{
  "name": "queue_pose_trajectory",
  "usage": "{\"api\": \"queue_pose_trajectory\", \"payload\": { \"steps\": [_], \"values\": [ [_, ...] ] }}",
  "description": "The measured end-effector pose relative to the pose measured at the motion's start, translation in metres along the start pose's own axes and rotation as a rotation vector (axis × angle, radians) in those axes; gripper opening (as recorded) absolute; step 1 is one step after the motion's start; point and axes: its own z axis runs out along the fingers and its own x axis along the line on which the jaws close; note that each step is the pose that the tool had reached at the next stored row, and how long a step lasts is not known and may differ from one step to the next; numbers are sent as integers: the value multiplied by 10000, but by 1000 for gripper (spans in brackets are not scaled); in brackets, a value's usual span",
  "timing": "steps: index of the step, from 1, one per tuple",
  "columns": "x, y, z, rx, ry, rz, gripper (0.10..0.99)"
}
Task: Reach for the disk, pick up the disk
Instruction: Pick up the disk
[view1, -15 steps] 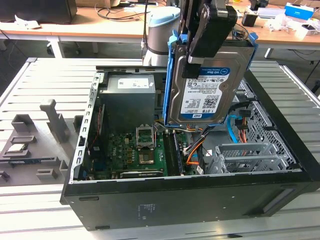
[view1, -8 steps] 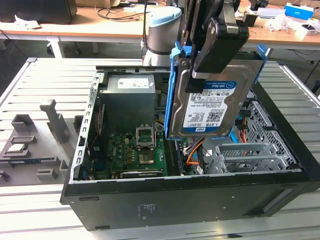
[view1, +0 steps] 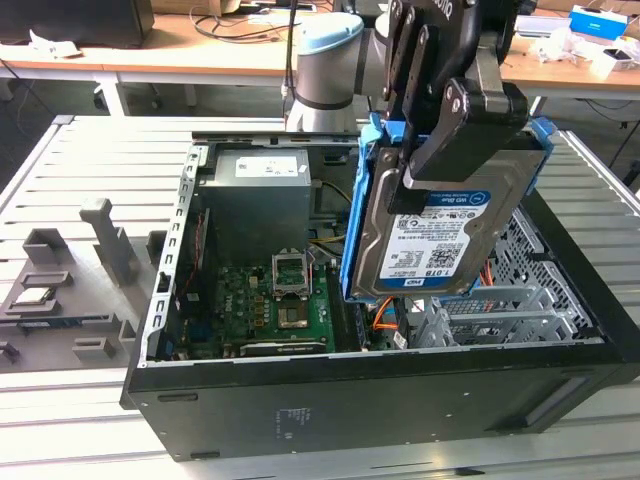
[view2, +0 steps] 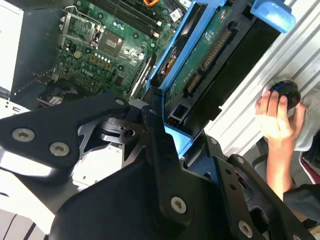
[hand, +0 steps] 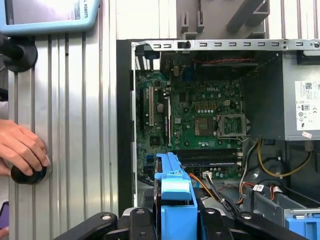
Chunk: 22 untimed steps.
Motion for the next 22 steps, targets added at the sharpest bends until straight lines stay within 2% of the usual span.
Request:
{"api": "queue_pose_trajectory", "payload": {
  "steps": [2,4,7,8,9,17,21,22],
  "values": [
    [-1,-65,32,-33,3,2,369],
    [-4,-185,69,-96,2,5,369],
    [-10,-294,73,-117,6,5,369],
    [-15,-372,72,-128,5,4,369],
    [-20,-419,72,-136,4,3,369],
    [-76,-670,75,-180,5,5,369],
    [-90,-753,77,-205,8,4,369],
    [-96,-819,81,-230,6,4,369]
  ]
}}
